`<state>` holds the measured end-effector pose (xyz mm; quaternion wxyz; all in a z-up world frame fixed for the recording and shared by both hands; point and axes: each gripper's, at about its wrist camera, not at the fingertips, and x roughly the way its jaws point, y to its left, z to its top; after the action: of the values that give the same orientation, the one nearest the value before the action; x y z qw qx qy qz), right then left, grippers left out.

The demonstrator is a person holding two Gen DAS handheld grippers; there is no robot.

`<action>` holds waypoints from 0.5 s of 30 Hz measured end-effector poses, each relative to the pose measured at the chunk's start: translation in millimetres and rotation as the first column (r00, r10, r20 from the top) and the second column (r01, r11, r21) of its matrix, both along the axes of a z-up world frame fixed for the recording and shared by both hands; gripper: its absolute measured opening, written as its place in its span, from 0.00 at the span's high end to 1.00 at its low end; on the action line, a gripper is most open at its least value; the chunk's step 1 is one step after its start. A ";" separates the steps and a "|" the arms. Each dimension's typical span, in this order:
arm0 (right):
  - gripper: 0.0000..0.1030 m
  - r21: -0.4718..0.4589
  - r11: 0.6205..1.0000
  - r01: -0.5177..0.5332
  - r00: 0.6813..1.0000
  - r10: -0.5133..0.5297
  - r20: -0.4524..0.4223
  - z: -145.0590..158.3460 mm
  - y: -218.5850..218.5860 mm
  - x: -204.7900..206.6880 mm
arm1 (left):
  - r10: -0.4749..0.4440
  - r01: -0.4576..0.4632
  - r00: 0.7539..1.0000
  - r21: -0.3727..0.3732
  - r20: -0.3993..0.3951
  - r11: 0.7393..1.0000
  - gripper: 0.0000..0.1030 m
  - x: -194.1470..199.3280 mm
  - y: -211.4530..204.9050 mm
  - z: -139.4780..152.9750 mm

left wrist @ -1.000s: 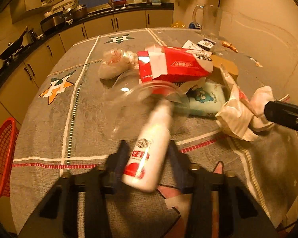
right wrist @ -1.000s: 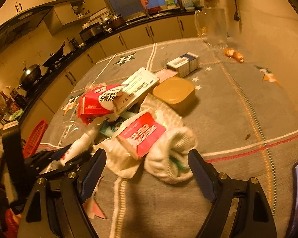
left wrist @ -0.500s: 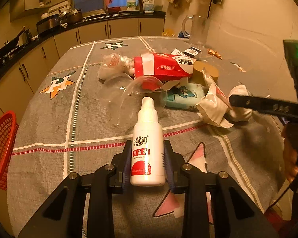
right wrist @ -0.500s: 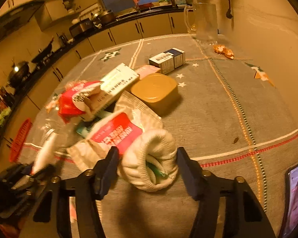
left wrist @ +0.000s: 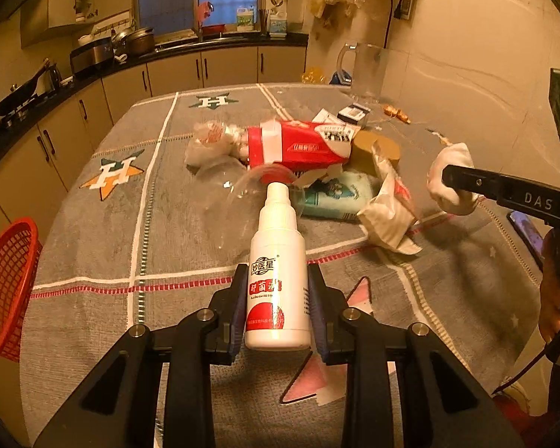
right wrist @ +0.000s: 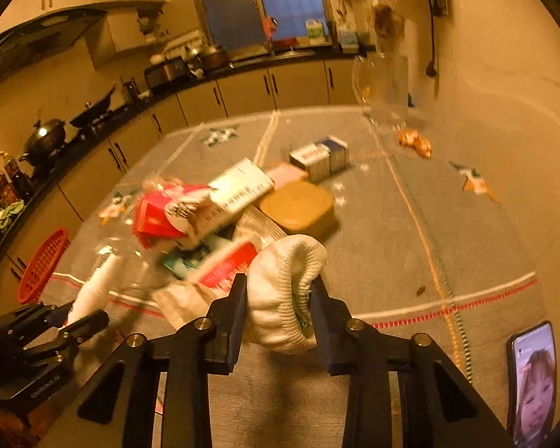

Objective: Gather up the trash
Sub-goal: 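Carry the spray bottle and towel to the red basket with both tools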

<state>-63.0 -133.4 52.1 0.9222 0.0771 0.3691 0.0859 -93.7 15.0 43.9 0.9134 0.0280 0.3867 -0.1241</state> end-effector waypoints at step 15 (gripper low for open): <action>0.66 -0.027 0.984 -0.178 0.983 0.179 0.028 16.9 57.5 -4.7 | 0.073 -0.072 0.996 -0.016 0.059 0.997 0.72 -7.5 22.6 22.9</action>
<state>-67.7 -76.0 69.0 0.9172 0.0310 0.3614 0.1649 -101.3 37.7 66.8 0.9286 0.0112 0.3592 -0.0925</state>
